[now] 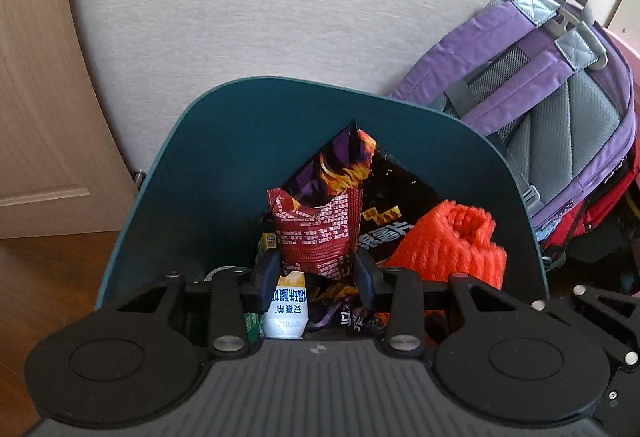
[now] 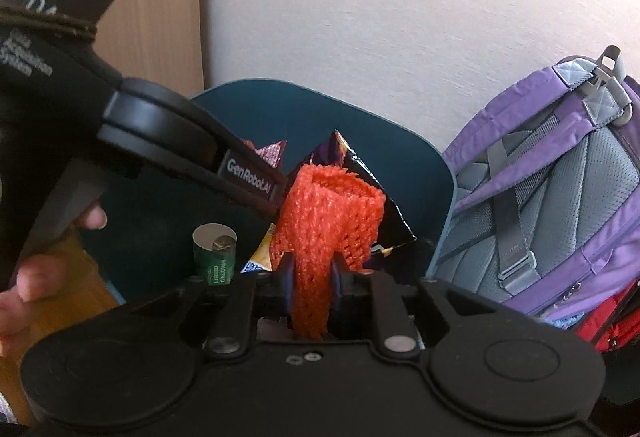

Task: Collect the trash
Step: 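Open the left tool over the wastebasket while the right tool releases the orange net, then lower both tools from the wastebasket toward the crumpled foil on the floor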

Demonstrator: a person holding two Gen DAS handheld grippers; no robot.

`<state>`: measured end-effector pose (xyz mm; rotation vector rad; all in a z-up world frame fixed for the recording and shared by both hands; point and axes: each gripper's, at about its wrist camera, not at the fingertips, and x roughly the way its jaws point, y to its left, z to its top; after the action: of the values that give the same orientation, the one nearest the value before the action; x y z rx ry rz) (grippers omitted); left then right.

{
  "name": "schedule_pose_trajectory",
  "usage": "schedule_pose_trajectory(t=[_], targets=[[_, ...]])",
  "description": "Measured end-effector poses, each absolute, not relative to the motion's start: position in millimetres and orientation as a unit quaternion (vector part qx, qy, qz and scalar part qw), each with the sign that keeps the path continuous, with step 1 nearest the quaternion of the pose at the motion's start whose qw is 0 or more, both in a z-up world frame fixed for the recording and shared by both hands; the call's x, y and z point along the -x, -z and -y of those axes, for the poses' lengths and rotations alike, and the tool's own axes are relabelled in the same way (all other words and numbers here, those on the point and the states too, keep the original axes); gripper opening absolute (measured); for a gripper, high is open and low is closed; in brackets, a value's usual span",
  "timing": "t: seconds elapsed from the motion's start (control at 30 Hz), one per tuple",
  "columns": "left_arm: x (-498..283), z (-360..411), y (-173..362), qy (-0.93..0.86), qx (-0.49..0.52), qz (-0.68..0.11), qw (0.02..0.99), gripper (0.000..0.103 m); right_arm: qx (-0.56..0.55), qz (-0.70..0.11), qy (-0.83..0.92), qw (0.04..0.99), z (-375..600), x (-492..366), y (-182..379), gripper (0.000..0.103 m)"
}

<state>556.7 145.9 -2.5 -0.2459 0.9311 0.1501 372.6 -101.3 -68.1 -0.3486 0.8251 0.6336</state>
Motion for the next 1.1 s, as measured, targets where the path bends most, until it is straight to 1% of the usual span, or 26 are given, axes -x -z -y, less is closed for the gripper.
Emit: schedule_pose_trajectory(t=[0.07, 0.1, 0.13, 0.17, 0.23, 0.33, 0.37, 0.43, 0.57, 0.63, 0.73, 0.9, 1.1], targets=[[-555.7, -146.1, 2.9, -0.075, 0.123, -0.448, 0.882, 0.051, 0.162, -0.390, -0.305, 0.853, 102.2, -371.4, 67.4, 0.025], [-556.6, -145.7, 2.2, -0.075, 0.126, -0.447, 0.883, 0.054, 0.158, -0.390, -0.309, 0.853, 103.1, -374.0, 67.9, 0.032], [-554.4, -146.5, 0.9, -0.076, 0.127, -0.444, 0.884, 0.060, 0.156, -0.388, -0.311, 0.854, 103.6, -372.4, 67.0, 0.039], [-552.7, -146.9, -1.3, -0.077, 0.127, -0.442, 0.885, 0.066, 0.156, -0.387, -0.312, 0.854, 104.6, -372.5, 66.1, 0.042], [-548.2, -146.7, -4.1, -0.078, 0.126, -0.439, 0.886, 0.069, 0.159, -0.382, -0.311, 0.855, 105.3, -368.5, 63.7, 0.051], [-545.5, -146.4, -8.0, -0.079, 0.128, -0.439, 0.886, 0.070, 0.161, -0.378, -0.309, 0.858, 106.7, -364.6, 59.5, 0.059], [-541.9, -146.2, -10.3, -0.082, 0.128, -0.437, 0.886, 0.072, 0.160, -0.376, -0.307, 0.860, 107.8, -363.4, 57.6, 0.061], [-535.0, -144.1, -14.9, -0.085, 0.123, -0.434, 0.888, 0.075, 0.158, -0.370, -0.302, 0.864, 110.6, -359.9, 52.8, 0.071], [-521.8, -138.3, -26.0, -0.083, 0.114, -0.422, 0.895, 0.075, 0.147, -0.361, -0.296, 0.872, 119.2, -354.5, 41.4, 0.076], [-512.2, -134.4, -33.4, -0.086, 0.110, -0.415, 0.899, 0.075, 0.141, -0.355, -0.292, 0.877, 124.8, -348.5, 32.4, 0.081], [-495.1, -129.7, -44.8, -0.084, 0.107, -0.404, 0.904, 0.075, 0.132, -0.346, -0.288, 0.883, 134.3, -335.2, 17.2, 0.085], [-463.9, -120.3, -62.7, -0.079, 0.096, -0.386, 0.914, 0.075, 0.117, -0.334, -0.281, 0.892, 152.5, -316.1, -1.8, 0.088], [-423.2, -108.1, -80.5, -0.069, 0.082, -0.363, 0.926, 0.075, 0.099, -0.330, -0.275, 0.898, 177.2, -282.5, -19.0, 0.088]])
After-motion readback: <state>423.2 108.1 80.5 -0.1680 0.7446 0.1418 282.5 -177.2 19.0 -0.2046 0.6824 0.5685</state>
